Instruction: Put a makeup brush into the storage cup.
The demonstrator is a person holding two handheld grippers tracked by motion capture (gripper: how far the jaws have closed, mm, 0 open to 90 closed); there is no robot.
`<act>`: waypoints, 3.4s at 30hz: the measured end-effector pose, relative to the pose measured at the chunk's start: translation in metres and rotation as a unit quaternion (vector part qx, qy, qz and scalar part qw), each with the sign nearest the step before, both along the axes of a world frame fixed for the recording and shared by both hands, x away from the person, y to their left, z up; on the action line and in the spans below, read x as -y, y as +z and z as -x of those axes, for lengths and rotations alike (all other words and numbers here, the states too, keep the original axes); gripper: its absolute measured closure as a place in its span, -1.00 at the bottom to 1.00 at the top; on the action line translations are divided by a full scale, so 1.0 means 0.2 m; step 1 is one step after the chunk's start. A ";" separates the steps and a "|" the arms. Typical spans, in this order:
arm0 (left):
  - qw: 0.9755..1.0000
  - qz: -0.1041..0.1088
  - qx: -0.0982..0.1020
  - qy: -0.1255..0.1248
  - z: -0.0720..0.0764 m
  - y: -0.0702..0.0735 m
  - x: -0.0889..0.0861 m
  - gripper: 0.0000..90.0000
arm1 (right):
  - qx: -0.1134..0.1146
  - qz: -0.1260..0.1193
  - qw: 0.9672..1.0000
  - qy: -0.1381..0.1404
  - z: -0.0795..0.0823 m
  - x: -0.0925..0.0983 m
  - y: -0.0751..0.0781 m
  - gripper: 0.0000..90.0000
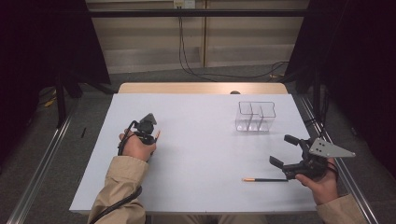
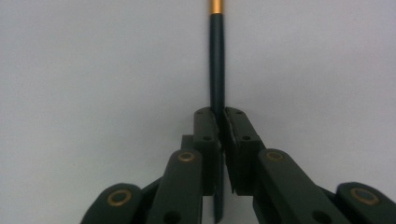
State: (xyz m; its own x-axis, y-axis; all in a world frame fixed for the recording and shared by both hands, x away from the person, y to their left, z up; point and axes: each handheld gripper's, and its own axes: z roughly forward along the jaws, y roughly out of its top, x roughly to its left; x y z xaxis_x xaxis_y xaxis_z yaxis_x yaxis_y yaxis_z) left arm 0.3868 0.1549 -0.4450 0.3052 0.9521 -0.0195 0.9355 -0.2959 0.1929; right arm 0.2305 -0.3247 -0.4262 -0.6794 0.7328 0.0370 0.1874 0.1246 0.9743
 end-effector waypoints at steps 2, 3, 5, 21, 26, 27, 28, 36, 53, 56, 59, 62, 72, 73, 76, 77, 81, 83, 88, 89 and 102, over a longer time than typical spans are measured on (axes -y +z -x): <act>1.000 -0.004 -0.002 -0.002 0.00 0.00 0.00 0.87 | -0.001 0.000 1.000 0.000 0.00 0.00 0.00 -0.98; 1.000 -0.003 -0.001 -0.003 0.00 0.00 0.00 0.87 | -0.001 0.000 1.000 0.000 0.00 0.00 0.00 -0.98; 1.000 0.003 0.000 0.002 0.00 0.00 0.00 0.87 | -0.001 0.001 1.000 -0.001 0.00 0.00 0.00 -0.98; 1.000 -0.001 -0.009 -0.007 -0.01 0.00 0.00 0.88 | -0.002 0.000 1.000 0.001 0.00 0.00 -0.01 -0.98; 1.000 0.003 -0.015 -0.007 -0.02 0.01 0.00 0.88 | -0.003 0.001 1.000 -0.001 0.00 0.00 -0.01 -0.98; 1.000 0.003 -0.015 -0.008 -0.02 0.01 -0.01 0.88 | -0.003 0.001 1.000 -0.001 -0.01 0.00 -0.01 -0.98; 1.000 0.005 -0.017 -0.007 -0.02 0.01 -0.01 0.88 | -0.003 0.001 1.000 0.000 -0.01 0.00 -0.01 -0.98; 1.000 0.016 -0.014 -0.006 -0.02 0.01 -0.02 0.88 | -0.002 0.001 1.000 0.001 -0.01 0.00 -0.01 -0.98; 0.999 0.049 0.002 -0.005 0.00 0.04 -0.06 0.88 | -0.003 0.003 1.000 0.001 -0.01 0.00 -0.01 -0.98; 0.998 0.059 0.012 -0.004 0.00 0.05 -0.07 0.88 | -0.003 0.002 1.000 0.002 -0.01 0.00 -0.01 -0.98; 0.997 0.073 0.028 -0.003 0.01 0.07 -0.07 0.88 | -0.003 0.002 1.000 0.002 -0.01 0.00 -0.01 -0.98; 0.995 0.088 0.048 -0.005 0.02 0.08 -0.08 0.88 | -0.003 0.002 1.000 0.002 -0.01 0.00 -0.01 -0.98; 0.985 0.118 0.125 0.008 0.05 0.10 -0.10 0.88 | -0.003 0.002 1.000 0.003 -0.01 0.00 -0.01 -0.98; 0.984 0.122 0.133 0.009 0.06 0.11 -0.10 0.88 | -0.003 0.002 1.000 0.002 -0.01 0.00 -0.01 -0.98; 0.979 0.134 0.156 0.010 0.07 0.12 -0.10 0.88 | -0.003 0.003 1.000 0.002 -0.01 0.00 -0.01 -0.98; 0.977 0.138 0.162 0.004 0.07 0.12 -0.10 0.88 | -0.003 0.003 1.000 0.003 -0.01 0.00 -0.01 -0.98; 0.966 0.165 0.198 -0.001 0.09 0.13 -0.10 0.88 | -0.003 0.003 1.000 0.003 -0.01 0.00 -0.01 -0.98; 0.958 0.182 0.220 0.001 0.11 0.13 -0.10 0.88 | -0.003 0.003 1.000 0.002 -0.01 0.00 -0.01 -0.98; 0.945 0.207 0.252 -0.007 0.13 0.12 -0.10 0.88 | -0.003 0.003 1.000 0.004 -0.01 0.00 -0.01 -0.98; 0.942 0.215 0.258 -0.005 0.14 0.12 -0.10 0.88 | -0.003 0.004 1.000 0.004 -0.01 0.00 -0.01 -0.98; 0.913 0.290 0.282 -0.051 0.18 0.10 -0.08 0.88 | -0.004 0.003 1.000 0.004 -0.01 0.00 -0.01 -0.98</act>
State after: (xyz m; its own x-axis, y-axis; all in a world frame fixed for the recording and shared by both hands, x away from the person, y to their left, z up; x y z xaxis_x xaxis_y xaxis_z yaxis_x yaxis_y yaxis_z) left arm 0.3516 0.1712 -0.4244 0.5084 0.7975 -0.3248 0.6123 -0.0696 0.7876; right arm 0.2323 -0.3240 -0.4289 -0.6851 0.7275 0.0376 0.1941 0.1325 0.9720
